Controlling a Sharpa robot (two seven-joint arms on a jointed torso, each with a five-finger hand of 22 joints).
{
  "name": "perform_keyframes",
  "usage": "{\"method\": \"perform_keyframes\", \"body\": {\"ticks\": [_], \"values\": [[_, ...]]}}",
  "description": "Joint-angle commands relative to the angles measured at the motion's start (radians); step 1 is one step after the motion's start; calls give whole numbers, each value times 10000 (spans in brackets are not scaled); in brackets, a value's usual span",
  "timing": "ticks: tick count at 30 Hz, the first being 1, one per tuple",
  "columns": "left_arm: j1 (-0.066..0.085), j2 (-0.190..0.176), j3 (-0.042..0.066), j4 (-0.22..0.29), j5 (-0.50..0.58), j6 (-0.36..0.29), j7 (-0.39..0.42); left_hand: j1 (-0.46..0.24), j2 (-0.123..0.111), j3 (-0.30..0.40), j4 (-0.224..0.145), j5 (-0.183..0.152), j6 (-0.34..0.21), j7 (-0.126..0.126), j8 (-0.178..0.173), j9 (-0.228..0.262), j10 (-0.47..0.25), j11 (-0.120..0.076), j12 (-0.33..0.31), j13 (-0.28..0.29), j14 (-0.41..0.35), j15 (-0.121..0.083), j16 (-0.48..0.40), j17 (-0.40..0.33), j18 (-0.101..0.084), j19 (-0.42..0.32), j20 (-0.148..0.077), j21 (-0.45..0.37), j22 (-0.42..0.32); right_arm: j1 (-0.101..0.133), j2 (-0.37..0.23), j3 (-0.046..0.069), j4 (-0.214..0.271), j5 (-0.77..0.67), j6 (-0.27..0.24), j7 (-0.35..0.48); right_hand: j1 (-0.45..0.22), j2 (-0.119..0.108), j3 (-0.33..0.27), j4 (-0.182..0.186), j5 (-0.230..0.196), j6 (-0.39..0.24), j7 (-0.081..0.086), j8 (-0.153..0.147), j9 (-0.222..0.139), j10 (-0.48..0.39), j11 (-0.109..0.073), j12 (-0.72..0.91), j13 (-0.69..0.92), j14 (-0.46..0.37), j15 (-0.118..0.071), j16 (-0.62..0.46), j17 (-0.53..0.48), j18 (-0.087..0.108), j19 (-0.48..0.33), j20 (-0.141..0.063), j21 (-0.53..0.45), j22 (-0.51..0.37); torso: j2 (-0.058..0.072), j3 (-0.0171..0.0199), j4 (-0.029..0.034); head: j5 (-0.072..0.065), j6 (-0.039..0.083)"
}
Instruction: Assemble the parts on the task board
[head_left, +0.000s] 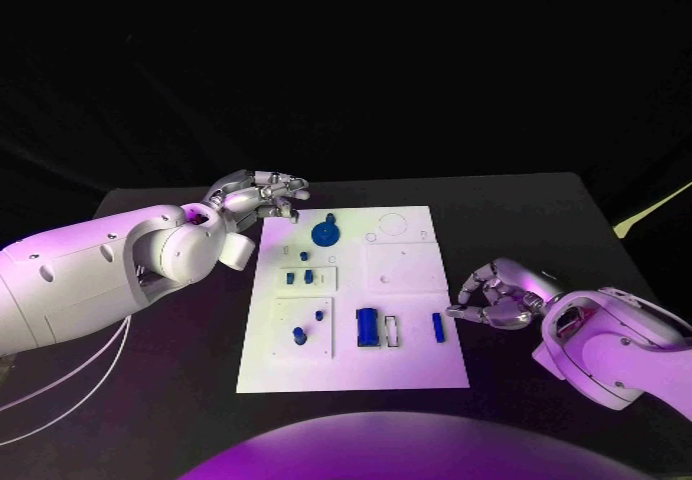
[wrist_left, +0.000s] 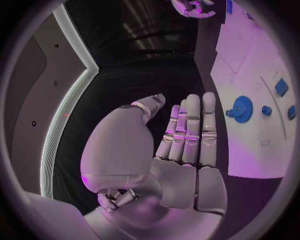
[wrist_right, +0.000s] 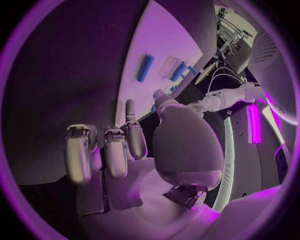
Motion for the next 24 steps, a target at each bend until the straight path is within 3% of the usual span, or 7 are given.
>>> {"method": "perform_keyframes", "body": {"ticks": [1,11,24], "values": [[5,14,-1,26,-17,87,84,-27,23,-36,27,23,-29,-15,45,15,-68,24,-49,9,-87,-16,-67,14,95,61,-10,-53,-12,-132,44,7,53,-402,-137,-1115,115,-32,-17,65,-44,92,-16,55,25,74,-12,58,394,1041,-69,41,2631,-165,631,-85,32,2357,-11,8,-15,-39,1],[4,-18,-9,42,-19,98,77,-27,23,-36,27,23,-29,-15,45,15,-68,24,-49,9,-87,-16,-67,14,95,61,-10,-53,-12,-553,497,7,-78,-790,-361,-1355,135,-3,-1,63,-41,35,-20,23,14,125,-23,93,453,1041,-87,41,2631,-165,632,-105,32,2358,9,13,6,-27,1],[4,-55,-11,43,-23,104,58,-21,31,-35,26,23,-19,-17,58,18,-65,23,-48,12,-86,-18,-68,16,96,68,-11,-62,-9,-760,881,10,-146,-944,-654,-1181,337,80,155,48,57,171,-79,80,35,285,-75,217,652,1041,-130,41,2631,-192,686,-150,140,2392,-10,14,-19,2,1]]}}
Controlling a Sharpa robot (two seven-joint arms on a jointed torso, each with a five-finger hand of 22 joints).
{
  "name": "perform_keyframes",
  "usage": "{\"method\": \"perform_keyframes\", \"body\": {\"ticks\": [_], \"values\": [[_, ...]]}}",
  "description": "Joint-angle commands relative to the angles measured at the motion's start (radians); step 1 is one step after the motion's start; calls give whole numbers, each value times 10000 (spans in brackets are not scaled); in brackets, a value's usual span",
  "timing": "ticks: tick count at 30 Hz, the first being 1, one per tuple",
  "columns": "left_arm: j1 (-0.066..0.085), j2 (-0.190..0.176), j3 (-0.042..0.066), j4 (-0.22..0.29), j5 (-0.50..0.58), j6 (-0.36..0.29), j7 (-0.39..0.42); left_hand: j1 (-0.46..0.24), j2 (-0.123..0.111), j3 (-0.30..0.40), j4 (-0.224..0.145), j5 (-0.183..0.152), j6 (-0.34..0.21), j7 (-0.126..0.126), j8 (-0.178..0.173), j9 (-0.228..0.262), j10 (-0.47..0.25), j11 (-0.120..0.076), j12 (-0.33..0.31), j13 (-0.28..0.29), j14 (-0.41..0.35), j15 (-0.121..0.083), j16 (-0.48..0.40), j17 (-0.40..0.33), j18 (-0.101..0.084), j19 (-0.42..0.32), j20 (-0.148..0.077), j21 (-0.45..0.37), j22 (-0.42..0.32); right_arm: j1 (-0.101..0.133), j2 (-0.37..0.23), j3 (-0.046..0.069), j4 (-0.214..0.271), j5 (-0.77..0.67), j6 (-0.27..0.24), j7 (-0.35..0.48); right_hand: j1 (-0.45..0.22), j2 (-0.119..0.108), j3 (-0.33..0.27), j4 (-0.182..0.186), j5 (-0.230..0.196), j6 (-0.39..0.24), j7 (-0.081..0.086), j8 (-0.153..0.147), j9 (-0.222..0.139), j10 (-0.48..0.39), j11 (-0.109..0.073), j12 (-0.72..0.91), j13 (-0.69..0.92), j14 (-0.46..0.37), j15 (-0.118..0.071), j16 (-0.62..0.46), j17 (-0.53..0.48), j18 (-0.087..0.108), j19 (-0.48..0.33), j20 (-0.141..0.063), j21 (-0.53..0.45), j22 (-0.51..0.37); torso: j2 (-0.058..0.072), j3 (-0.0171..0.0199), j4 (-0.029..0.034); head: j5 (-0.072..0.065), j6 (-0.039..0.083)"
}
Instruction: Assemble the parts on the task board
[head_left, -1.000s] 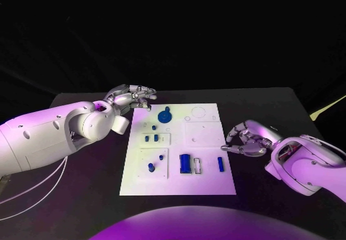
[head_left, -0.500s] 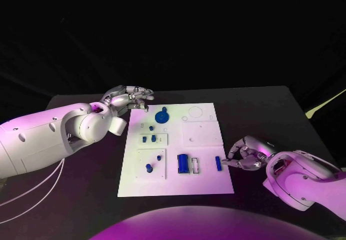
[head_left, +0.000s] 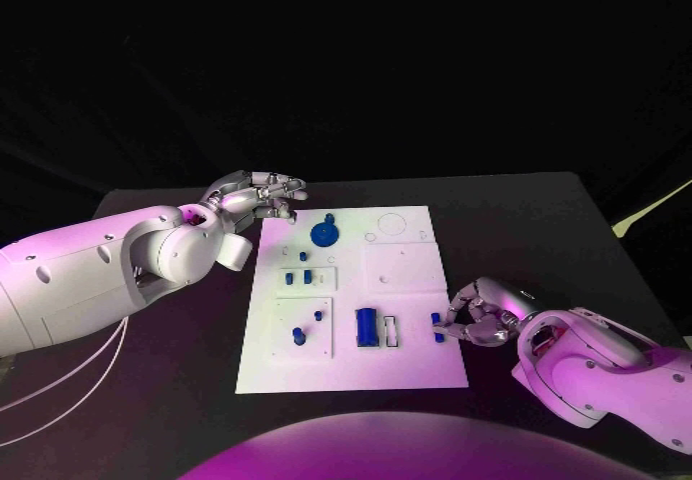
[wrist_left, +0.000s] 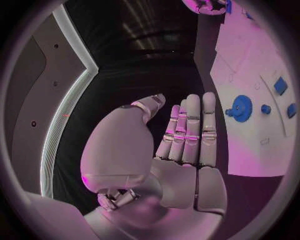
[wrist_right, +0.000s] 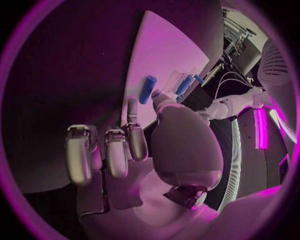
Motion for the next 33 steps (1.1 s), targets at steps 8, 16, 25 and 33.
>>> {"method": "perform_keyframes", "body": {"ticks": [8,16,25,33], "values": [[5,-5,5,35,-30,100,53,-21,31,-35,26,23,-19,-17,59,14,-65,23,-48,14,-86,-18,-68,13,96,68,-11,-62,-10,-80,238,-21,-99,-514,57,-71,271,-59,159,-35,73,159,-40,41,46,103,-56,69,673,1040,-95,41,2632,-190,684,-112,55,2394,2,2,9,8,1],[5,-30,5,52,-32,93,51,-21,31,-35,26,23,-19,-17,59,14,-65,23,-48,14,-86,-18,-68,13,96,68,-11,-62,-10,-256,454,-20,-373,-1251,691,-322,812,-143,351,-123,15,98,-38,-9,55,70,-60,15,648,1040,-106,41,2632,-178,657,-136,-2,2377,-7,-6,8,63,1],[5,-49,5,64,-34,99,45,-21,31,-35,26,23,-19,-17,59,14,-65,23,-48,14,-86,-18,-68,13,96,68,-11,-62,-10,-423,628,-19,-613,-2712,1210,-458,1525,-256,630,-334,129,168,-61,-39,49,78,-80,2,683,1040,-121,41,2632,-187,673,-147,34,2389,-10,-1,1,72,1],[5,-61,5,67,-44,91,44,-15,33,-34,22,24,-22,-18,66,14,-66,22,-50,16,-86,-19,-70,15,96,75,-12,-73,-7,-450,648,-18,-527,-2740,1177,-567,1777,-295,1402,-388,1492,351,-112,-140,-24,132,-136,16,777,1040,-169,41,2632,-206,713,-196,113,2415,-4,-7,-1,67,1]]}}
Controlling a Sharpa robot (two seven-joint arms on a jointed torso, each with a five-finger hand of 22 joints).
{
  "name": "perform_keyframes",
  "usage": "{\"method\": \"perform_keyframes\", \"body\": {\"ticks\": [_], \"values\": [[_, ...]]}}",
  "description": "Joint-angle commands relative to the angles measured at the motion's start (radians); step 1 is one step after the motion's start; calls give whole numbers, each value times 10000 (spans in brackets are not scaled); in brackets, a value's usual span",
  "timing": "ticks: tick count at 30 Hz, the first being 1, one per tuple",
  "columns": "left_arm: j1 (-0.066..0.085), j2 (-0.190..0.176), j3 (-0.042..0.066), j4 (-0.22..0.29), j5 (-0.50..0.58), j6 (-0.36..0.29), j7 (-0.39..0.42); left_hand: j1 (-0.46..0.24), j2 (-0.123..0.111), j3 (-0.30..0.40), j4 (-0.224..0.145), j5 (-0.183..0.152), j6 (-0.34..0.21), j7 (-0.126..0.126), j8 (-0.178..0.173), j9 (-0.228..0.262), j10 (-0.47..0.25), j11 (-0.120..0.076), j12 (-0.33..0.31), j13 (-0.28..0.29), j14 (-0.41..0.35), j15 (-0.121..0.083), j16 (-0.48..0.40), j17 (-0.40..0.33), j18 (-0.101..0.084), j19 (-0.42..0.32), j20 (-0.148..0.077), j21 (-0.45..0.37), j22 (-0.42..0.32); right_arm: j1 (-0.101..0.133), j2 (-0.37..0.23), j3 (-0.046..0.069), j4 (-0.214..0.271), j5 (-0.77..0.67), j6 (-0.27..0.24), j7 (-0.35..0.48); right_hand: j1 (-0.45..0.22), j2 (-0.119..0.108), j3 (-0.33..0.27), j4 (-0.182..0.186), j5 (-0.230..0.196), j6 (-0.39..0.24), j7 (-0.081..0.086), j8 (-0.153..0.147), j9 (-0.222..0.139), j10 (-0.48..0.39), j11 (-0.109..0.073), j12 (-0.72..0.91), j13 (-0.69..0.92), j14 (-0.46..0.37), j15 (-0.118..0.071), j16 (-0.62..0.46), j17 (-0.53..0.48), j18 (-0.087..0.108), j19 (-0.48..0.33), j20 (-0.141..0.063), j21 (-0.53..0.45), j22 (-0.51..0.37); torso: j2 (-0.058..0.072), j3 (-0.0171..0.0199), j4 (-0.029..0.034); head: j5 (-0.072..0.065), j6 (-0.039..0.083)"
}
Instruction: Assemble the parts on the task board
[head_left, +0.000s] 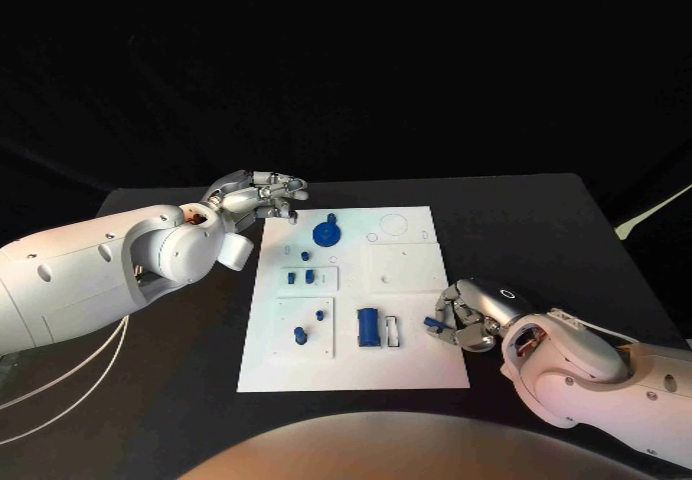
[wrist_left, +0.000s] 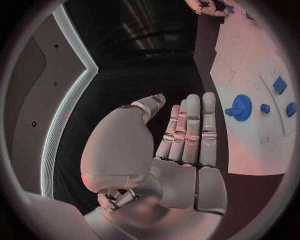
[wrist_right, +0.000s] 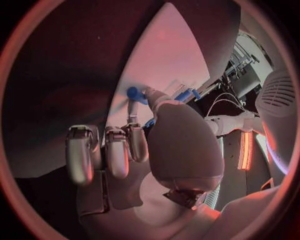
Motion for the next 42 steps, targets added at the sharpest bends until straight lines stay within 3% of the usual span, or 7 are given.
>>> {"method": "perform_keyframes", "body": {"ticks": [1,3,4,7,12,25,42], "values": [[5,6,7,30,-32,91,55,-15,33,-34,22,24,-23,-18,66,11,-66,22,-50,18,-86,-19,-70,18,96,75,-12,-73,-6,-139,10,-118,-101,-216,767,-538,112,103,403,-44,608,124,-7,12,-2178,59,-59,-10,809,1040,-108,41,2634,-211,719,-64,88,2413,8,-3,-4,-3,1],[5,8,7,31,-33,92,55,-15,33,-34,22,24,-23,-18,66,11,-66,22,-50,18,-86,-19,-70,18,96,75,-12,-73,-6,-140,-5,-117,-43,-40,616,-546,-30,134,799,-41,1281,171,-47,26,-2158,121,-95,37,893,1040,-139,41,2634,-225,747,-91,146,2430,2,-7,-4,1,1],[5,9,7,31,-33,92,55,-15,33,-34,22,24,-23,-18,66,11,-66,22,-50,18,-86,-19,-70,18,96,75,-12,-73,-6,-137,-17,-116,-9,68,532,-538,-43,141,974,-96,1307,186,-68,41,-2141,151,-111,62,935,1040,-154,41,2634,-232,762,-103,176,2440,-1,-8,-3,3,1],[5,15,7,25,-34,84,54,-15,33,-34,22,24,-23,-18,66,11,-66,22,-50,18,-86,-19,-70,18,96,75,-12,-73,-6,-67,-40,-112,61,575,250,-452,-651,-44,3058,-432,-117,204,-100,96,-2012,292,-167,163,1133,1040,-188,41,2634,-260,819,-154,298,2477,-4,-13,-2,13,1],[5,20,7,27,-34,80,52,-15,33,-34,22,24,-23,-18,66,11,-66,22,-50,18,-86,-19,-70,18,96,75,-12,-73,-6,178,-20,-110,149,1745,-55,-224,-1489,76,4235,-1183,-498,113,-93,181,-1688,374,-146,204,1240,1040,-190,41,2634,-269,836,-147,339,2488,0,-19,14,18,1],[5,41,7,30,-34,82,47,-6,37,-30,18,26,-24,-19,70,11,-66,22,-51,19,-85,-20,-70,19,97,78,-12,-78,-5,424,457,-107,385,4486,-588,180,-2363,-61,4456,-1630,-889,44,-67,167,-1489,348,-115,154,1227,1040,-167,41,2634,-243,783,-125,232,2453,3,-12,7,32,1],[5,41,7,38,-35,114,35,-6,37,-30,18,26,-24,-19,70,11,-66,22,-51,19,-85,-20,-70,19,97,78,-12,-78,-5,337,1029,-107,200,5138,-704,164,-2937,-193,4178,-1626,-939,104,-45,73,-1482,382,-91,199,1297,1040,-146,41,2634,-233,763,-106,191,2440,8,11,-3,49,1]]}}
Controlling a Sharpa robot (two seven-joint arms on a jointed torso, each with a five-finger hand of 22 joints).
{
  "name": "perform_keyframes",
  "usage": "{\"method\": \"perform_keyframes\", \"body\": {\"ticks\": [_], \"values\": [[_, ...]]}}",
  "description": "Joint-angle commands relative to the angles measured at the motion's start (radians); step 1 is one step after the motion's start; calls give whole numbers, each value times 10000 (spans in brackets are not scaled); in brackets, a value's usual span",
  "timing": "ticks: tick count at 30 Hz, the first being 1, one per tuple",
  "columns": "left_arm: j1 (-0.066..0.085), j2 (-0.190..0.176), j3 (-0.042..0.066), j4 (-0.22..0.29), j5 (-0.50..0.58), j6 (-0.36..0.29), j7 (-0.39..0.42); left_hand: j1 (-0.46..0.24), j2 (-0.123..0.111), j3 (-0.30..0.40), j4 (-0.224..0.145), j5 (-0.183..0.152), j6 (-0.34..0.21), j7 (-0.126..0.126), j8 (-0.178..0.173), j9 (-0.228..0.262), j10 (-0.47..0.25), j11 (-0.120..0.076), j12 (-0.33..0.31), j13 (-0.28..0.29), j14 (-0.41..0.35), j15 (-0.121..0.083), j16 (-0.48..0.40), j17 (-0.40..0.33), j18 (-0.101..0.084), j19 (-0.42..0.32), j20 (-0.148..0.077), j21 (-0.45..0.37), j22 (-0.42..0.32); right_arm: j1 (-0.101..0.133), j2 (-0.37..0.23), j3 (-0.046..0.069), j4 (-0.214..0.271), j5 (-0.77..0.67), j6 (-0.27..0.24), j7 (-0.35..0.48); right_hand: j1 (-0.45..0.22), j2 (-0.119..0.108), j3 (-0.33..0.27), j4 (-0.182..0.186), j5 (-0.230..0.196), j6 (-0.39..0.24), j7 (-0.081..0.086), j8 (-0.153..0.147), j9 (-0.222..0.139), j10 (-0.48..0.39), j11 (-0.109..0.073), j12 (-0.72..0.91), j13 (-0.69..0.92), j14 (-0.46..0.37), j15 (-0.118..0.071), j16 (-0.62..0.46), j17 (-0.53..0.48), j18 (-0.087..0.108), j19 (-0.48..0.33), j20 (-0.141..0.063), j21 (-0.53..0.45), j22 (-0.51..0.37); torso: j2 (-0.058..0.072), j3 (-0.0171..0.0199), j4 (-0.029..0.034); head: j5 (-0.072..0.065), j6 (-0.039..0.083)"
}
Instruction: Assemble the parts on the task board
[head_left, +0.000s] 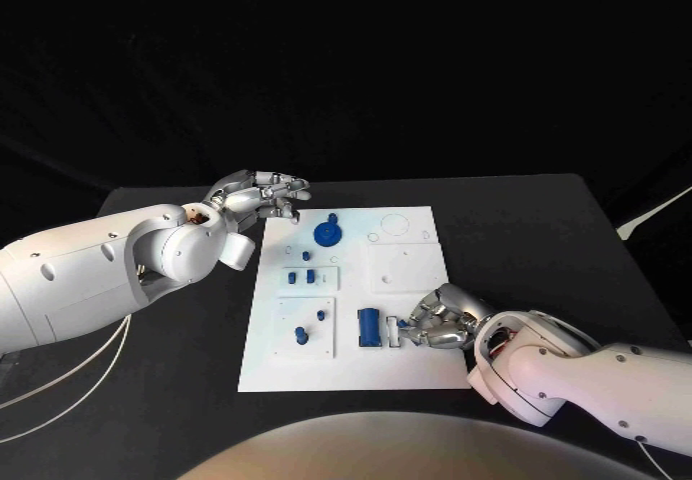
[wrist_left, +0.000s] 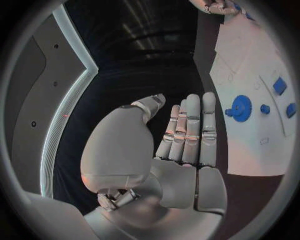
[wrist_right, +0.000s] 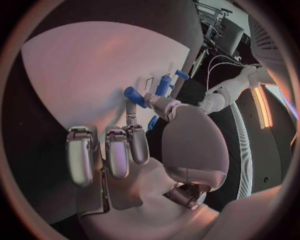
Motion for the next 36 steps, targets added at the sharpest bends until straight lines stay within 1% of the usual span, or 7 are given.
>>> {"method": "perform_keyframes", "body": {"ticks": [1,7,12,18,22,26,36], "values": [[5,17,7,28,-19,115,45,-6,37,-30,18,26,-24,-19,29,13,-66,22,-51,13,-50,16,-31,13,97,78,-12,-39,-5,-17,62,-2,-9,208,-155,104,-176,7,-110,10,-37,-8,-4,-50,-9,162,68,59,1312,1042,-3,41,2628,-75,761,1,-43,2444,-2,9,-1,3,1],[5,21,7,28,-19,123,42,-6,37,-30,18,26,-24,-19,29,13,-66,22,-51,13,-50,16,-31,13,97,78,-12,-39,-5,-20,156,-1,-12,179,-320,183,-300,24,-192,40,-9,25,-9,-66,-7,196,65,102,1363,1042,-4,41,2628,-77,764,2,-36,2446,1,3,0,3,1],[5,14,7,29,-19,124,38,-6,37,-30,18,26,-24,-19,29,13,-66,22,-51,13,-50,16,-31,13,97,78,-12,-39,-5,-20,202,1,-6,149,-349,235,-380,49,-239,67,13,49,-14,-78,-6,240,62,156,1425,1042,-6,41,2628,-79,770,1,-25,2450,4,4,7,12,1],[5,6,7,35,-19,125,34,-6,37,-30,18,26,-24,-19,29,13,-66,22,-51,13,-50,16,-31,13,97,78,-12,-39,-5,-20,289,1,-91,114,8,151,-620,85,-423,154,-39,164,-44,-94,0,381,39,334,1633,1042,-22,41,2628,-77,767,-9,-30,2448,-2,-10,5,18,1],[5,-1,7,44,-19,126,32,-6,37,-30,18,26,-24,-19,29,13,-66,22,-51,13,-50,16,-31,13,97,78,-12,-39,-5,-20,370,2,-206,-10,383,-43,-842,82,-636,257,-179,236,-55,-136,-12,410,29,367,1682,1042,-32,41,2628,-79,770,-19,-26,2449,1,-9,6,23,1],[6,-11,7,47,-19,124,32,-6,37,-30,18,26,-24,-19,29,13,-66,22,-51,13,-50,16,-31,13,97,78,-12,-39,-5,-25,448,1,-324,-143,638,-215,-967,73,-845,324,-265,317,-73,-161,-19,461,16,426,1757,1042,-43,41,2628,-78,768,-27,-29,2448,-7,-7,2,22,1],[6,-22,7,60,-19,137,48,3,38,-27,12,28,-31,-16,40,12,-67,23,-54,17,-49,16,-35,17,97,89,-14,-57,1,-46,484,1,-482,-277,721,-320,-1051,46,-1057,377,-331,321,-68,-218,-36,374,18,305,1644,1042,-47,41,2628,-56,725,-33,-120,2419,-9,1,-7,50,1]]}}
